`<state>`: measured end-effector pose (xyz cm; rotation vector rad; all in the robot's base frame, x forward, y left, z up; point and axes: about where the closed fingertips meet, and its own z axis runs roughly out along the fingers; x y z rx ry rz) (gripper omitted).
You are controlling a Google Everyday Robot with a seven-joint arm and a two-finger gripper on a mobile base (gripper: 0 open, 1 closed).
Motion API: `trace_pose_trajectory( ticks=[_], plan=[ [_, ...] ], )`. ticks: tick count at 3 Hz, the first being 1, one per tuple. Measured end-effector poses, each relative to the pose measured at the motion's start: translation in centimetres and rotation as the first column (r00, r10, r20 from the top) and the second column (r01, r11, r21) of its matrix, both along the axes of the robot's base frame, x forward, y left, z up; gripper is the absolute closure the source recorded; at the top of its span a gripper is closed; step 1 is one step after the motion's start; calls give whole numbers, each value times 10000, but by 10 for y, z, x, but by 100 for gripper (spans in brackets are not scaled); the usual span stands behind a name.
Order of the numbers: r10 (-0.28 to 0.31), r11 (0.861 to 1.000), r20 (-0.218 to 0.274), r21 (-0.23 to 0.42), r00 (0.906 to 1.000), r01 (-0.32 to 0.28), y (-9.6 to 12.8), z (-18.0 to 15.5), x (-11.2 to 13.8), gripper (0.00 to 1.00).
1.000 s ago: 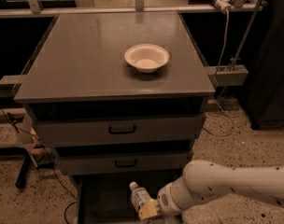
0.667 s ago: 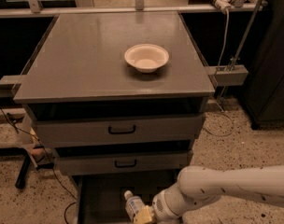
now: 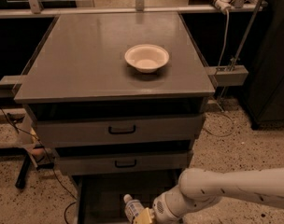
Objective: Place blue plastic bottle into bottom drawer
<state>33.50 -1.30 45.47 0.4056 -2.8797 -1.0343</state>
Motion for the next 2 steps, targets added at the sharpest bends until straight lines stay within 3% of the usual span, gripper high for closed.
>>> trace_pose_trajectory(
  ticks=[2],
  plan=[
    [-789, 9837, -386, 1591, 9961, 841, 6, -53, 13, 100]
  ],
)
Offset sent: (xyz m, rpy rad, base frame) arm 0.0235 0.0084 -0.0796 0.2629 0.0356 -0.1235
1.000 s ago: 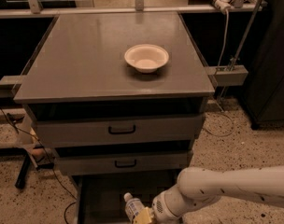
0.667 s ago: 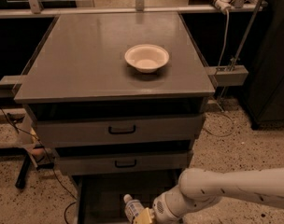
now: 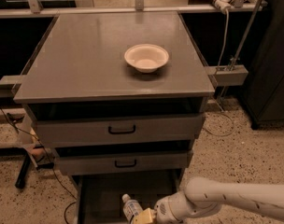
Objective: Place blue plastic bottle into bottom drawer
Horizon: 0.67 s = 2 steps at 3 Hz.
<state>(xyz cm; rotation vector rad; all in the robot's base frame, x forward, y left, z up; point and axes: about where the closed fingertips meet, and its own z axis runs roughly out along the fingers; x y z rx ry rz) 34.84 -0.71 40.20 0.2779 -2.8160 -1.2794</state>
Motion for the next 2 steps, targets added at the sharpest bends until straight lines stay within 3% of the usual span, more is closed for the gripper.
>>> trace_pose_trajectory(
  ticks=[1, 2],
  plan=[
    [-90, 9962, -753, 853, 9971, 154, 16, -36, -4, 100],
    [-97, 9962, -751, 857, 9971, 161, 16, -36, -4, 100]
  ],
)
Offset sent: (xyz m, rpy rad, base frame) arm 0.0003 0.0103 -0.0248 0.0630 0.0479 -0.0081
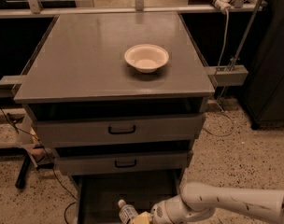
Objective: Place blue plastic bottle into bottom drawer
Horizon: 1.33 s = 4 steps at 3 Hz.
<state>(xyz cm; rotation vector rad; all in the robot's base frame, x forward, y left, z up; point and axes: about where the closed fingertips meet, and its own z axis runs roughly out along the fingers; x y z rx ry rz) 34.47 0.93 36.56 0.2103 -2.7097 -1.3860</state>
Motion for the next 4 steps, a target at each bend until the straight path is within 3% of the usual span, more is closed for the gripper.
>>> trace_pose_trajectory(
  ticks=[1, 2, 3, 4],
  plan=[
    [-800, 9957, 244, 497, 9965, 787, 3, -4, 22, 100],
    [-1400, 9880, 979, 792, 9853, 1325, 9, -3, 48, 100],
    [-1496, 9872, 1509, 788, 9772, 1389, 22, -8, 67, 100],
    [-1536, 9864, 1485, 815, 9769, 1427, 23, -10, 67, 100]
  ],
)
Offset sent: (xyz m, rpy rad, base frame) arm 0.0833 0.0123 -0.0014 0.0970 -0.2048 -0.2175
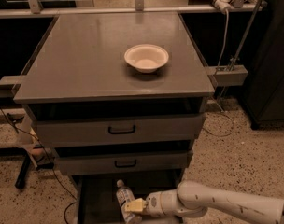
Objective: Place blue plastic bottle into bottom drawer
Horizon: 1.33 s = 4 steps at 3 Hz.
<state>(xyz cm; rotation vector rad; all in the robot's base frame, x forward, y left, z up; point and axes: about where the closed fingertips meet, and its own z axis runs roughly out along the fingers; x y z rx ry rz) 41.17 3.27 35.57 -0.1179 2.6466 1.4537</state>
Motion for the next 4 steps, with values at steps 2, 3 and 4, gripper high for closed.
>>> trace_pose_trajectory(
  ticks=[2, 3, 4],
  plan=[
    [-831, 9954, -135, 471, 9965, 836, 4, -47, 17, 100],
    [-1113, 9918, -522, 570, 9924, 1142, 0, -71, 18, 100],
    [-1292, 9891, -654, 623, 9895, 1333, -2, -87, 25, 100]
  ],
)
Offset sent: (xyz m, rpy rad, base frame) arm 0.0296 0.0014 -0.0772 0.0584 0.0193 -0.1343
